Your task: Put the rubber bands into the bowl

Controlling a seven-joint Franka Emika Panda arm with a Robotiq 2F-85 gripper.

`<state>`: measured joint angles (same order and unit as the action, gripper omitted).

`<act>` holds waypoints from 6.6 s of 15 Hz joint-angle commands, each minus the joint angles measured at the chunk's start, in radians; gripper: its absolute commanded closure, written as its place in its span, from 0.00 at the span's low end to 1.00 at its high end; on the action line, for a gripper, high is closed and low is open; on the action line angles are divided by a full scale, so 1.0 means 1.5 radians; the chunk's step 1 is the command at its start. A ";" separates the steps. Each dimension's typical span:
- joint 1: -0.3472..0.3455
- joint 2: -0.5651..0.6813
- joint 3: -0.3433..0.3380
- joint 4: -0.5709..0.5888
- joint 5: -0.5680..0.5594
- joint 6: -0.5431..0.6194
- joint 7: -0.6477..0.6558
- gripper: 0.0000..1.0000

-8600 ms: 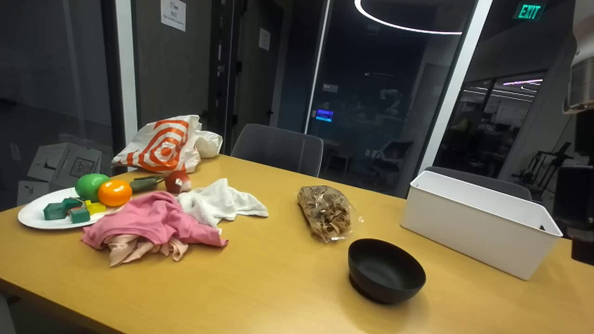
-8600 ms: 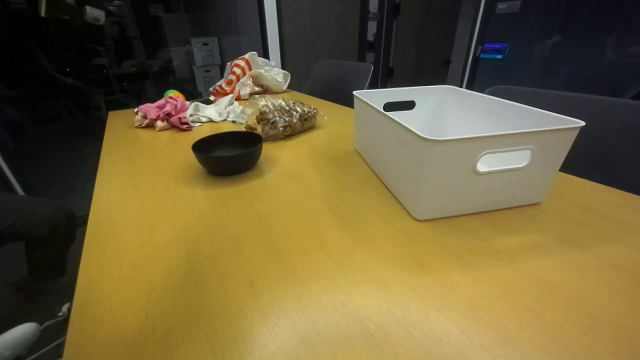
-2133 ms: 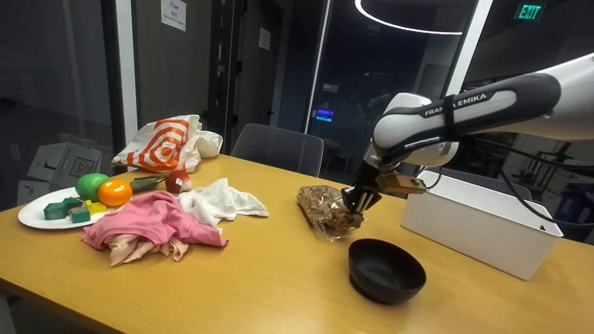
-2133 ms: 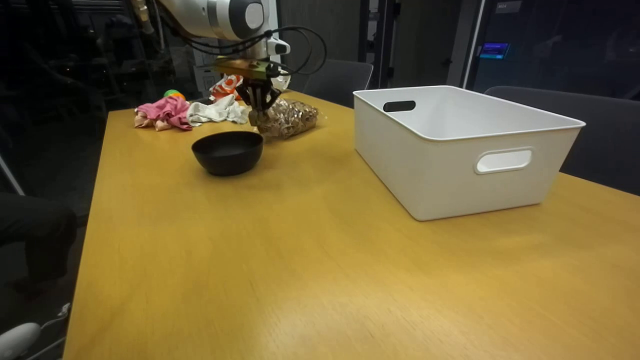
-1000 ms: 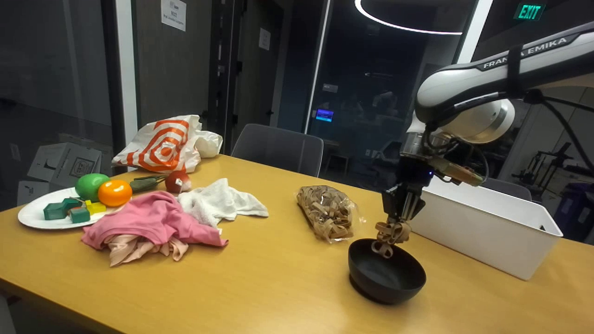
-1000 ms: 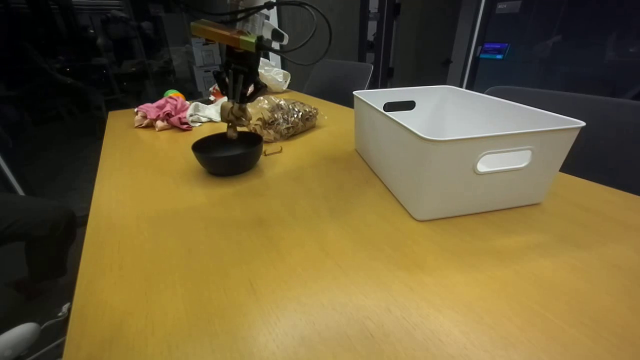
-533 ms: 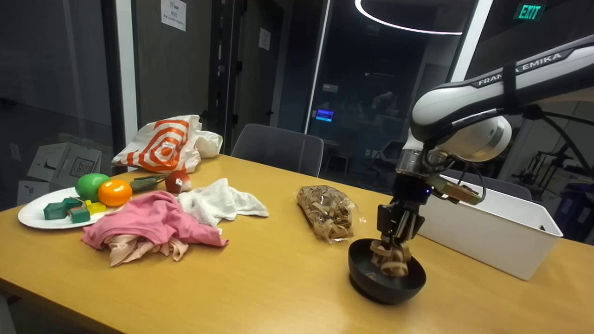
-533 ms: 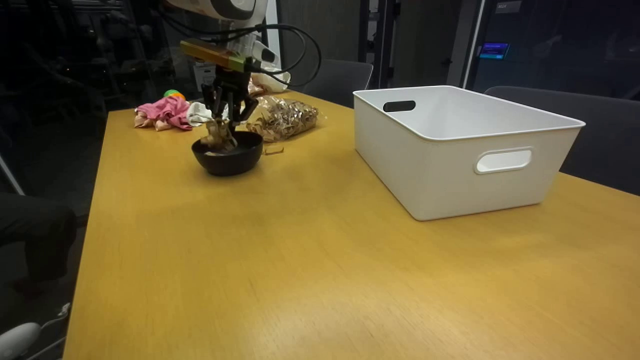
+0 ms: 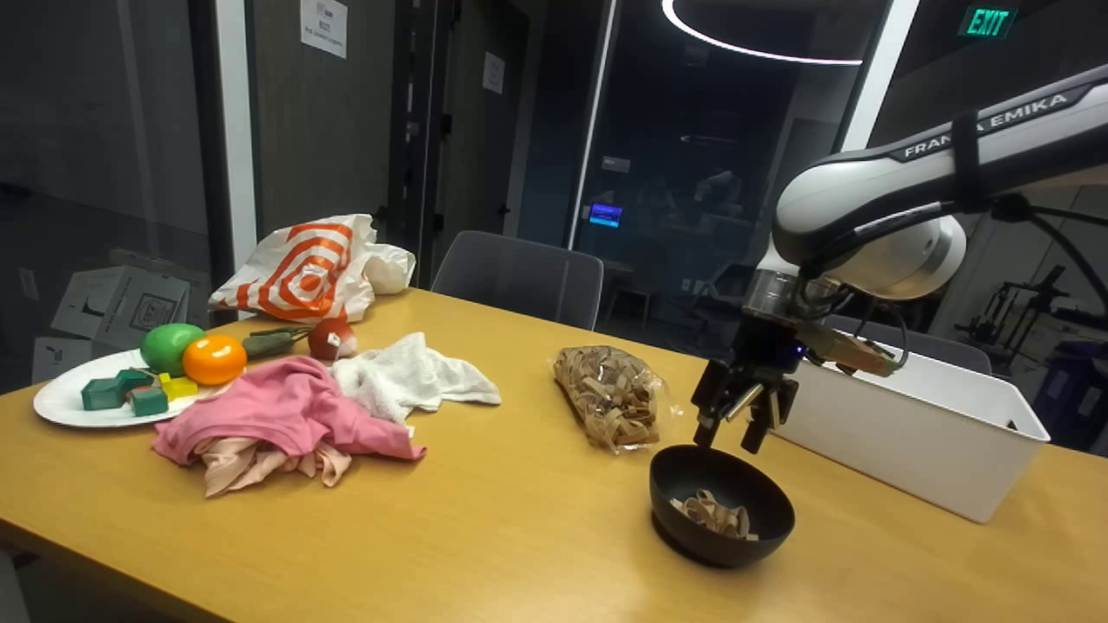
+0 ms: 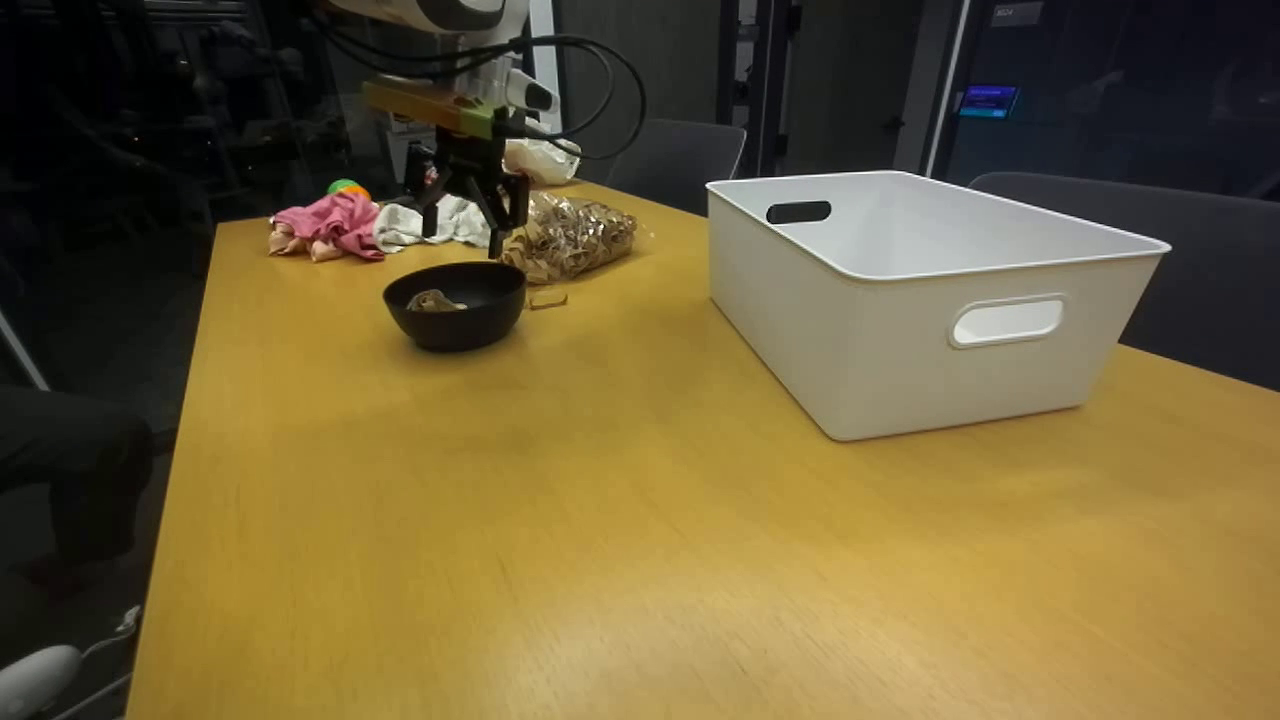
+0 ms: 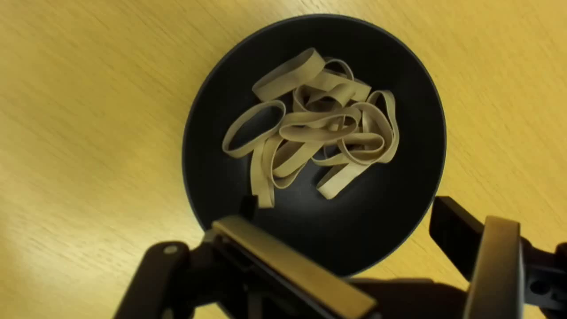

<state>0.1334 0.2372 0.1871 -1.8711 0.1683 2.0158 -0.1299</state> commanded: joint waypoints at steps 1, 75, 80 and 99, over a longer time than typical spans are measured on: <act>0.012 -0.007 -0.001 0.003 -0.010 0.075 0.006 0.00; 0.035 0.050 -0.026 0.117 -0.112 0.070 0.059 0.97; 0.025 -0.001 -0.024 0.044 -0.090 0.020 0.058 0.97; 0.037 -0.009 -0.015 -0.010 -0.103 0.020 0.071 0.00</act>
<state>0.1856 0.2473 0.1655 -1.8904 0.0353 2.0487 -0.0313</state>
